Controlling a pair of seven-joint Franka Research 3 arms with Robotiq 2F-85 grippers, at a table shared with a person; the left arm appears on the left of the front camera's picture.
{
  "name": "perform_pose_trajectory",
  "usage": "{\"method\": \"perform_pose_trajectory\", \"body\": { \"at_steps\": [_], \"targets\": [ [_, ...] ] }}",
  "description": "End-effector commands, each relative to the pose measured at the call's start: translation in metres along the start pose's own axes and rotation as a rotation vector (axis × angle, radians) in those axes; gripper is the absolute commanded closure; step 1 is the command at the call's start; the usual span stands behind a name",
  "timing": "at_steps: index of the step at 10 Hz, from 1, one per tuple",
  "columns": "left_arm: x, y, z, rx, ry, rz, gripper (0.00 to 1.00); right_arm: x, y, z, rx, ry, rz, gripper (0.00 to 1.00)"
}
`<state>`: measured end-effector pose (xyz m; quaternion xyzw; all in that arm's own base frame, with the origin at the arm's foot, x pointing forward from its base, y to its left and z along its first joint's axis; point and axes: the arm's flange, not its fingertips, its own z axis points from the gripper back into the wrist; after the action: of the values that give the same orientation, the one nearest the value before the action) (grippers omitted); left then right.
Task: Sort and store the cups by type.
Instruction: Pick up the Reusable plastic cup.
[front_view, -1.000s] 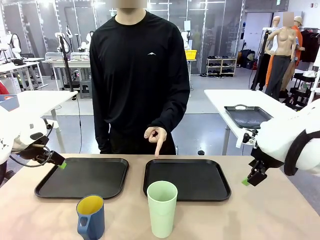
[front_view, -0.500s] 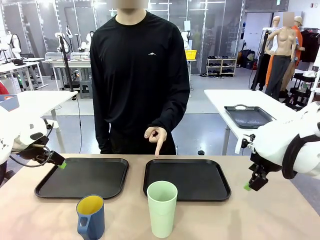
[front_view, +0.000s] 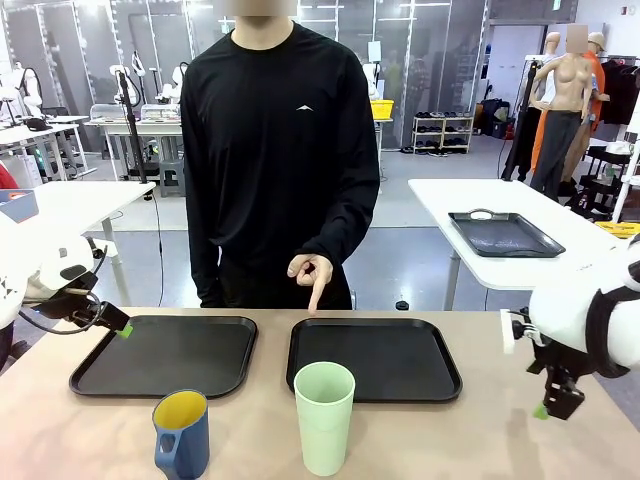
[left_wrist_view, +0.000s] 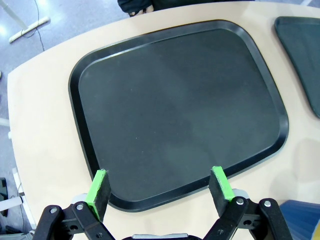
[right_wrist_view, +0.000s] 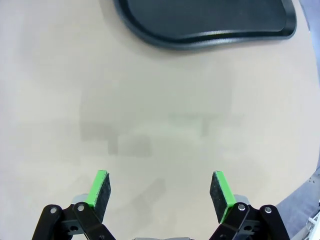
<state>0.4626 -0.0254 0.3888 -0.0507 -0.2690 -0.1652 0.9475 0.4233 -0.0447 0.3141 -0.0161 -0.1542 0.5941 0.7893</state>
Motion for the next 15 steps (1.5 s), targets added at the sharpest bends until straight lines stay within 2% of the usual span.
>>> {"method": "perform_pose_trajectory", "body": {
  "at_steps": [1, 2, 3, 6, 8, 12, 13, 15],
  "targets": [
    [0.001, 0.001, 0.001, 0.002, -0.001, -0.002, 0.0, -0.03, 0.101, 0.006, -0.025, -0.086, 0.106, 0.0],
    [0.001, 0.001, 0.001, 0.002, -0.001, -0.002, 0.0, -0.036, 0.108, 0.005, 0.032, -0.249, 0.147, 0.0],
    [0.001, 0.001, 0.001, 0.002, -0.001, -0.002, 0.0, -0.039, 0.113, 0.001, 0.087, -0.369, 0.177, 0.0],
    [0.001, 0.001, 0.001, 0.002, -0.001, -0.002, 0.0, -0.042, 0.127, -0.016, 0.229, -0.679, 0.22, 0.0],
    [0.001, 0.001, 0.001, 0.002, -0.001, -0.002, 0.0, -0.038, 0.131, -0.025, 0.249, -0.762, 0.234, 0.0],
    [0.001, 0.001, 0.001, 0.002, -0.001, -0.002, 0.0, -0.027, 0.132, -0.032, 0.333, -1.01, 0.229, 0.0],
    [0.001, 0.001, 0.001, 0.002, -0.001, -0.002, 0.0, -0.023, 0.131, -0.035, 0.346, -1.02, 0.205, 0.0],
    [0.001, 0.001, 0.001, 0.002, -0.001, -0.002, 0.0, -0.012, 0.13, -0.038, 0.379, -1.109, 0.185, 0.0]
  ]
}}
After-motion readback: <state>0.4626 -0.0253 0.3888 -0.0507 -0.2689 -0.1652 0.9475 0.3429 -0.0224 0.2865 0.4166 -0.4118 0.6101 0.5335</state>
